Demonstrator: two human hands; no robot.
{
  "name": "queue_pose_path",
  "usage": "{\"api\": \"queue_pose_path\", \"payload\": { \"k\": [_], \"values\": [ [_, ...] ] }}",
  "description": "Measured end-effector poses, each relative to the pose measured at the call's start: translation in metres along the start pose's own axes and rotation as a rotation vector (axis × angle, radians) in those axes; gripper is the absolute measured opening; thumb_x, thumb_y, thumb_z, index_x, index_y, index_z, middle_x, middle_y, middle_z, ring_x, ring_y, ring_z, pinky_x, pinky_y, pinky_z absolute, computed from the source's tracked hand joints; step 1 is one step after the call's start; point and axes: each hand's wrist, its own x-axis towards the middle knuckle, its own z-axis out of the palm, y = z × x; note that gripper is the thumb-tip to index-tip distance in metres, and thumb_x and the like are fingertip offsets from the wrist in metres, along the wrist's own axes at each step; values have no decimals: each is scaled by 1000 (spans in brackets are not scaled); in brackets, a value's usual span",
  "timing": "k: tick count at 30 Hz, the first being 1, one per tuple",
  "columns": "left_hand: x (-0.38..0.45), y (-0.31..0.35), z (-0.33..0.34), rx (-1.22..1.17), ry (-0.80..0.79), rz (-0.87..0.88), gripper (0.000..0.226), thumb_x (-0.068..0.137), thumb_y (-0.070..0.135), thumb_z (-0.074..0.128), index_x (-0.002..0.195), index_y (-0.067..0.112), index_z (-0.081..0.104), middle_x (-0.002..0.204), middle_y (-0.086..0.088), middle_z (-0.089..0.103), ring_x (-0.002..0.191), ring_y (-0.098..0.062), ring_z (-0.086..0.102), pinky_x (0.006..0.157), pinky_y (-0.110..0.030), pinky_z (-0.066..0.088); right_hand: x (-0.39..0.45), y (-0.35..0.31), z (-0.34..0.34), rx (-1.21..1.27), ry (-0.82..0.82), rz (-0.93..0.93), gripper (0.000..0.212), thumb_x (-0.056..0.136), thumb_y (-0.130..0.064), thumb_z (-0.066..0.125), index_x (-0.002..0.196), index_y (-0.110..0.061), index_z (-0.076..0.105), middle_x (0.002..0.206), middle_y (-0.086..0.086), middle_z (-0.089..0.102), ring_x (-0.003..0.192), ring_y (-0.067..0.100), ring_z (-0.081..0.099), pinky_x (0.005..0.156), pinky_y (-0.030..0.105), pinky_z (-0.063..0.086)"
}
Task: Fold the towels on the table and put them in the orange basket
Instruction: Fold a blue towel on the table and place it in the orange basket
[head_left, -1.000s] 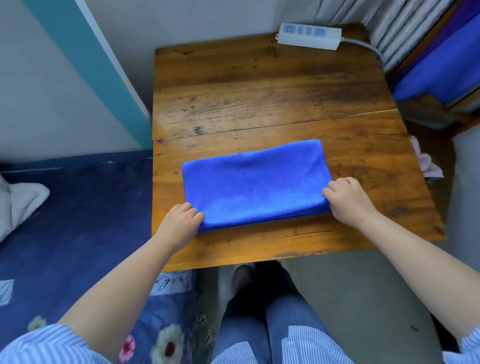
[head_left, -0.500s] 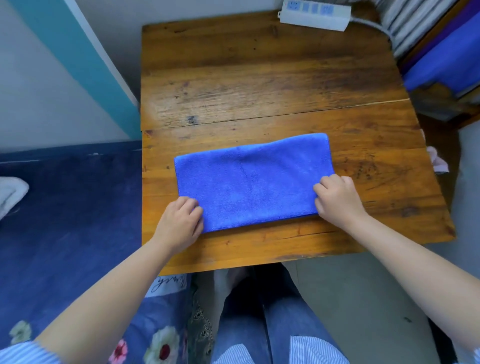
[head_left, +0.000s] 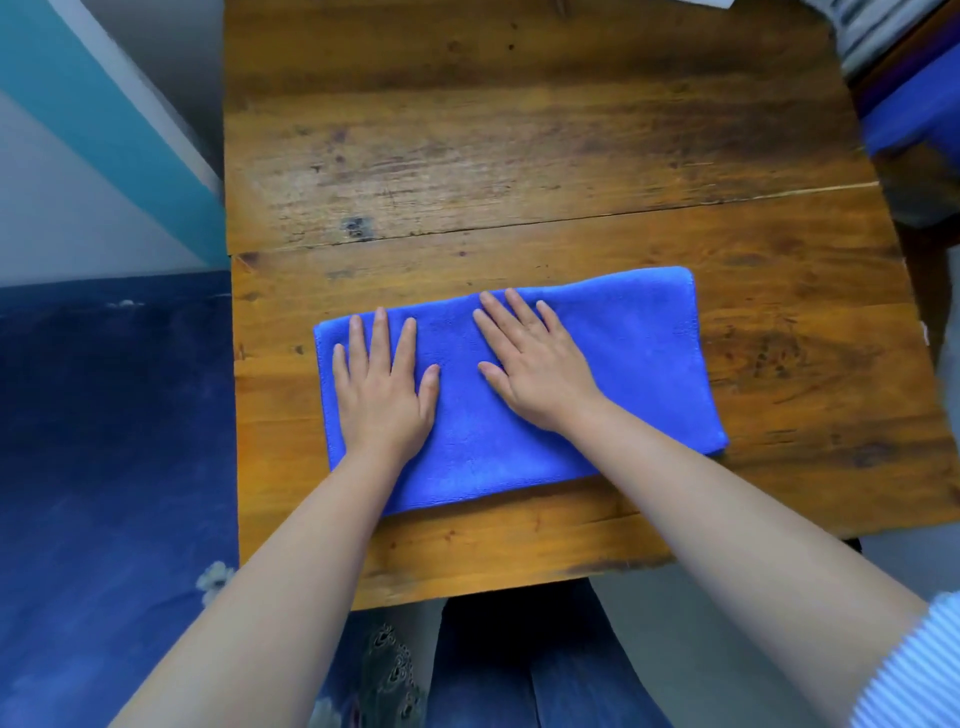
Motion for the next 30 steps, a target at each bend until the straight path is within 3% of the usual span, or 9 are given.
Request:
{"api": "queue_pose_path", "payload": {
  "k": [3, 8, 15, 19, 22, 27, 30],
  "values": [
    [0, 2, 2, 0, -17, -58, 61, 87, 47, 29, 144, 23, 29, 155, -13, 15, 143, -38, 4, 114, -49, 3, -1, 23, -4, 13, 23, 101, 57, 97, -38, 30, 147, -20, 10, 157, -4, 4, 145, 16, -1, 112, 33, -12],
    [1, 1, 6, 28, -29, -100, 57, 92, 45, 40, 144, 30, 25, 157, -8, 8, 142, -41, -2, 114, -50, -3, -14, 74, -13, 93, 100, 384, 56, 97, -33, 33, 146, -15, 14, 157, 1, 8, 145, 21, 1, 114, 34, -6],
    [2, 1, 7, 56, -35, -120, 57, 92, 47, 38, 145, 31, 22, 157, -6, 6, 142, -40, -3, 114, -51, -3, -36, 112, -18, 197, 106, 579, 55, 98, -31, 27, 147, -13, 7, 157, 6, 2, 145, 24, -2, 116, 41, -1],
    [2, 3, 5, 62, -46, -117, 57, 92, 48, 35, 145, 32, 19, 157, -5, 4, 142, -39, -4, 114, -50, -4, -45, 99, -19, 155, 166, 606, 58, 98, -32, 27, 147, -10, 7, 156, 12, 1, 144, 28, -2, 116, 46, -2],
    [1, 2, 4, 63, -46, -110, 57, 93, 47, 34, 146, 32, 18, 157, -6, 5, 143, -39, -4, 114, -50, -4, -60, 69, -15, 183, 222, 500, 63, 89, -37, 26, 146, -10, 16, 156, 14, 6, 144, 32, 1, 114, 48, -3],
    [2, 1, 4, 77, -60, -103, 57, 94, 47, 32, 146, 30, 17, 157, -7, 4, 143, -39, -4, 114, -50, -4, -98, 50, 11, 128, 66, 486, 64, 86, -42, 22, 145, -16, 19, 156, 5, 7, 145, 26, 0, 115, 46, -3],
    [1, 3, 1, 92, -88, -99, 57, 95, 46, 30, 147, 29, 14, 157, -7, 1, 143, -38, -6, 114, -50, -4, -115, 63, 14, 178, 69, 581, 57, 95, -37, 32, 146, -14, 18, 156, 6, 7, 144, 29, 2, 115, 48, 1]
  ]
}}
